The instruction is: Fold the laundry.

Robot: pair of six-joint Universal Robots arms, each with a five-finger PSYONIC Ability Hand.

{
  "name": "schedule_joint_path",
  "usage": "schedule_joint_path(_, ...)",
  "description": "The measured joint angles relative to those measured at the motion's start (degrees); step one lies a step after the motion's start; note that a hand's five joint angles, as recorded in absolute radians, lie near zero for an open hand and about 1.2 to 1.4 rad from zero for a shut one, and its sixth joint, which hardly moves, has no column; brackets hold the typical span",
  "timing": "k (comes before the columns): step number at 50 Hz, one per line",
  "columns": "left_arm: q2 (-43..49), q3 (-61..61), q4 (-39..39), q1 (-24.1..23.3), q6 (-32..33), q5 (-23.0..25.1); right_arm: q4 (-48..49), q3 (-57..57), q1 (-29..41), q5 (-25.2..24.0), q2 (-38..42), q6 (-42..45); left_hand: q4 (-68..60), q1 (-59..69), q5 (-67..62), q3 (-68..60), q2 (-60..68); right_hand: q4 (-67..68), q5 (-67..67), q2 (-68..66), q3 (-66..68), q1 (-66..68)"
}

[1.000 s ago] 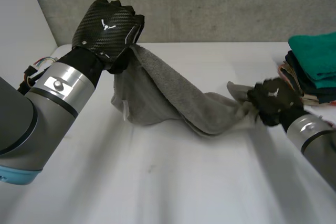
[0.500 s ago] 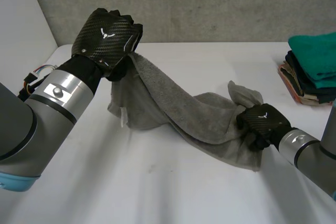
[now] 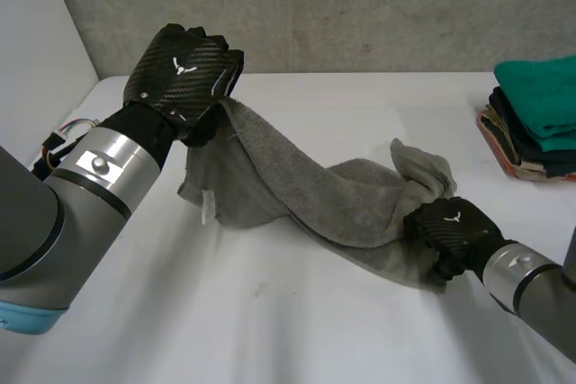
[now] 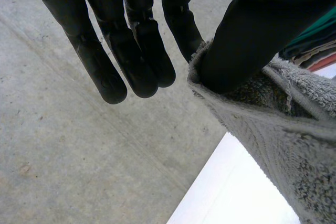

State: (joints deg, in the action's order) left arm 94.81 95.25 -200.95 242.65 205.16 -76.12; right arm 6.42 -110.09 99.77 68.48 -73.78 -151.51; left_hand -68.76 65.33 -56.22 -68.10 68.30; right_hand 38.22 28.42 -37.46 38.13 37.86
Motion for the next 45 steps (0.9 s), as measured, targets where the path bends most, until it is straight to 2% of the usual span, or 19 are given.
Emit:
schedule_joint_path(6,0.09,0.15,0.01,0.06,-0.02,-0.02,4.70,1.46,0.93,0.56,4.98,0.53,0.00,0.00,0.00,0.00,0.00,1.69,1.67,-0.78,1.67,2.08)
schedule_joint_path(8,0.10,0.25,0.01,0.11,-0.02,-0.02,5.30,2.15,1.39,0.94,6.30,0.73,0.00,0.00,0.00,0.00,0.00,7.81,7.52,-7.78,7.75,8.03)
schedule_joint_path(9,0.10,0.32,0.02,0.15,-0.02,-0.02,5.55,2.56,1.70,1.27,6.97,0.83,0.00,0.00,0.00,0.00,0.00,16.20,15.85,-17.83,16.22,17.43)
schedule_joint_path(11,0.09,0.51,0.03,0.26,-0.02,-0.04,6.05,3.23,2.29,2.13,7.94,0.95,0.00,0.00,0.00,0.00,0.00,26.77,26.07,-27.85,26.92,25.43)
schedule_joint_path(13,0.08,0.65,0.03,0.34,-0.02,-0.05,6.54,3.47,2.66,2.89,8.25,0.92,0.00,0.00,0.00,0.00,0.00,29.17,26.95,-29.65,28.84,25.43)
schedule_joint_path(16,0.01,0.85,0.07,0.41,-0.01,-0.07,7.86,3.47,3.08,4.50,6.44,0.68,0.00,0.00,0.00,0.00,0.00,29.93,26.95,-29.73,29.48,25.43)
schedule_joint_path(20,-0.75,1.27,0.74,0.52,0.11,-0.23,8.04,3.44,3.15,6.53,-2.55,0.47,0.00,0.00,0.00,0.00,0.00,30.18,26.97,-29.73,29.49,25.43)
schedule_joint_path(24,-2.63,1.75,3.14,1.26,0.28,-0.67,2.26,5.72,2.87,6.92,-10.76,0.86,0.00,0.00,0.00,0.00,0.00,30.20,27.43,-29.73,29.49,25.43)
schedule_joint_path(27,-4.94,2.08,6.96,2.85,0.41,-1.00,-7.78,10.35,2.03,6.57,-16.02,1.82,0.00,0.00,0.00,0.00,0.00,30.20,27.48,-29.73,29.49,25.43)
schedule_joint_path(31,-6.91,2.35,12.36,5.34,0.58,-1.03,-21.03,16.20,-0.09,5.83,-17.81,4.97,0.00,0.00,0.00,0.00,0.00,30.21,27.47,-29.73,29.49,25.43)
schedule_joint_path(37,-3.46,2.59,18.63,7.72,1.10,-0.91,-33.46,21.67,-2.22,5.52,-12.24,14.27,0.00,0.00,0.00,0.00,0.00,30.21,27.48,-29.73,29.49,25.43)
schedule_joint_path(41,3.85,0.86,19.56,8.39,2.93,-1.10,-35.02,25.69,-2.28,6.43,-4.62,16.83,0.00,0.00,0.00,0.00,0.00,30.22,27.48,-29.73,29.49,25.43)
schedule_joint_path(45,11.28,-5.22,18.02,9.08,7.13,-1.68,-32.51,33.98,-1.55,7.83,3.35,13.98,-0.02,0.00,0.00,-0.24,0.21,30.24,27.47,-29.73,29.53,25.43)
